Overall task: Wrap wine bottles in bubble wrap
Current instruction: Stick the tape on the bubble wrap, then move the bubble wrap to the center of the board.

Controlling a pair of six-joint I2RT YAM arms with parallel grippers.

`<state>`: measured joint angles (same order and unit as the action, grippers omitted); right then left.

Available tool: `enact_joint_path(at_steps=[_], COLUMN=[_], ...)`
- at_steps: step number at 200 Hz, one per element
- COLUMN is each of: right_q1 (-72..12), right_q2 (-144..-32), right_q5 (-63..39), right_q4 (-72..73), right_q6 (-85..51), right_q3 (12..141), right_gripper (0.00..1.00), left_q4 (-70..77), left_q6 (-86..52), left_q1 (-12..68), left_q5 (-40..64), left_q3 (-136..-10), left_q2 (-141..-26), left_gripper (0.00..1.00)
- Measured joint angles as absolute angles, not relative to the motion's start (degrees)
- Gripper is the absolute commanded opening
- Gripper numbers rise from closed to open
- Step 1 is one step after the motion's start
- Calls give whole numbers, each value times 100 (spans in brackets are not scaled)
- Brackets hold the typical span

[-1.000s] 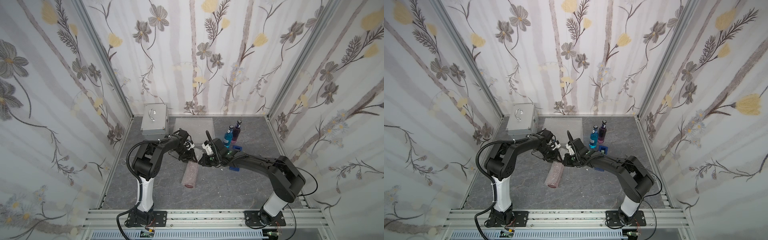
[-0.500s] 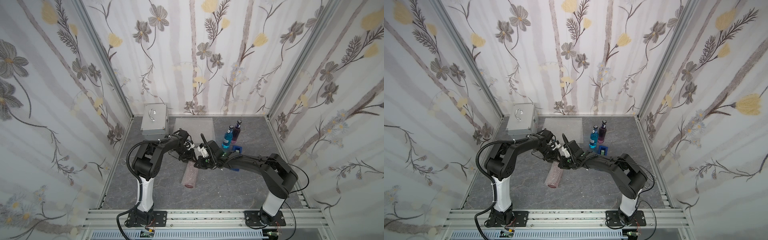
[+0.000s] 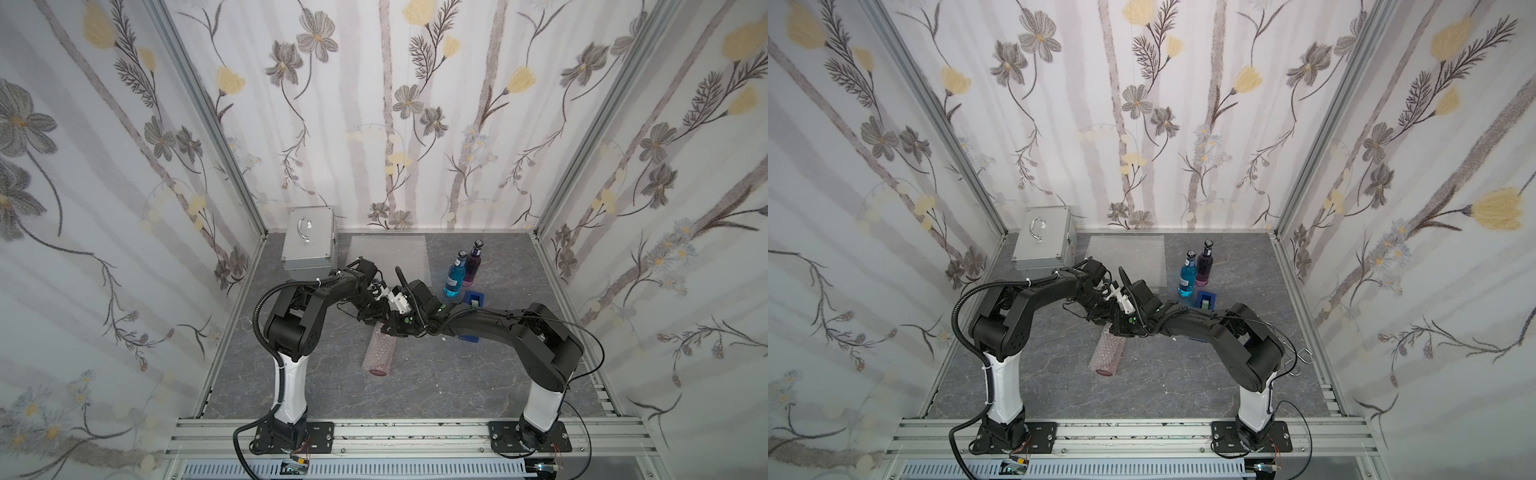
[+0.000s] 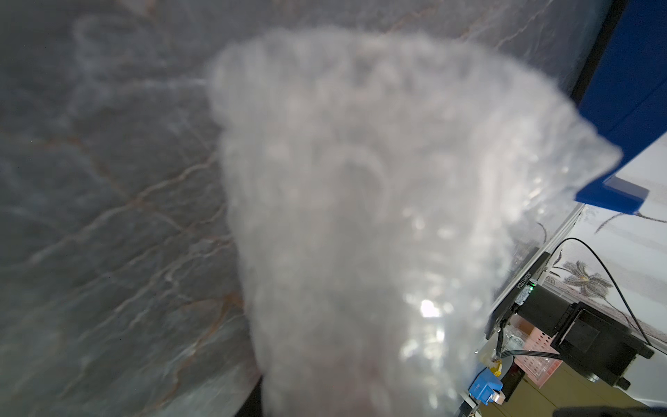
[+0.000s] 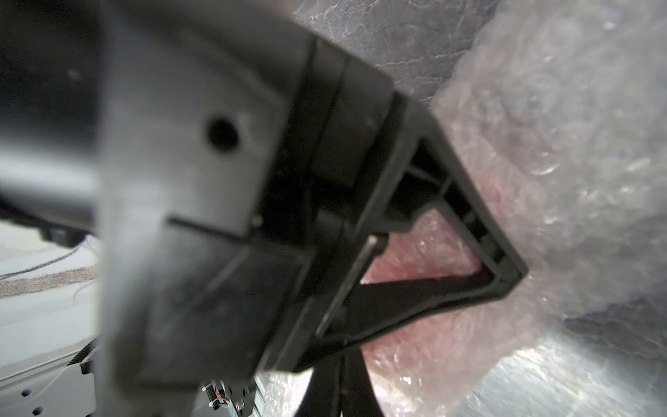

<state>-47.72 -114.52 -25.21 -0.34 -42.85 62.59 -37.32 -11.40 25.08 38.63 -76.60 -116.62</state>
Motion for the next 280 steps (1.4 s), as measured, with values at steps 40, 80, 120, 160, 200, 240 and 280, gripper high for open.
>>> enact_joint_path(at_steps=[40,80,120,160,200,240,280], right_q1=[-4770,-4515,-4051,-3865,-3787,-3780,-3765], right_q2=[-10659,-9472,-8479,-8005,-7891,-7817,-7561], right_q5=[-2473,-2056,-1590,-1306,-989,-628,-281], right_q4=[-395,-764,-1155,-1398,-1494,-1636,-1782], right_q6=[-4230,-4088,-4069,-4069,-4104,-4254,-4375], right_q3=[6023,5271,4536,4322,4333,4429,4471], right_gripper=[13,27,32,41,53,66,91], left_q4=[-3752,-3959,-4073,-4069,-3962,-3938,-4097], left_q6=[-1146,-1186,-1199,-1247,-1518,-1660,-1691], left_q1=[2519,2519,2521,2550,2781,3074,3413], left_q5=[3800,3642,3671,3498,3083,2580,1811], left_q3=[-7660,-7778,-7996,-7295,-6335,-6403,-6735], left_q2=[-11629,-11323,-10903,-10160,-9583,-9778,-10127], left_gripper=[33,75,100,100,100,100,100])
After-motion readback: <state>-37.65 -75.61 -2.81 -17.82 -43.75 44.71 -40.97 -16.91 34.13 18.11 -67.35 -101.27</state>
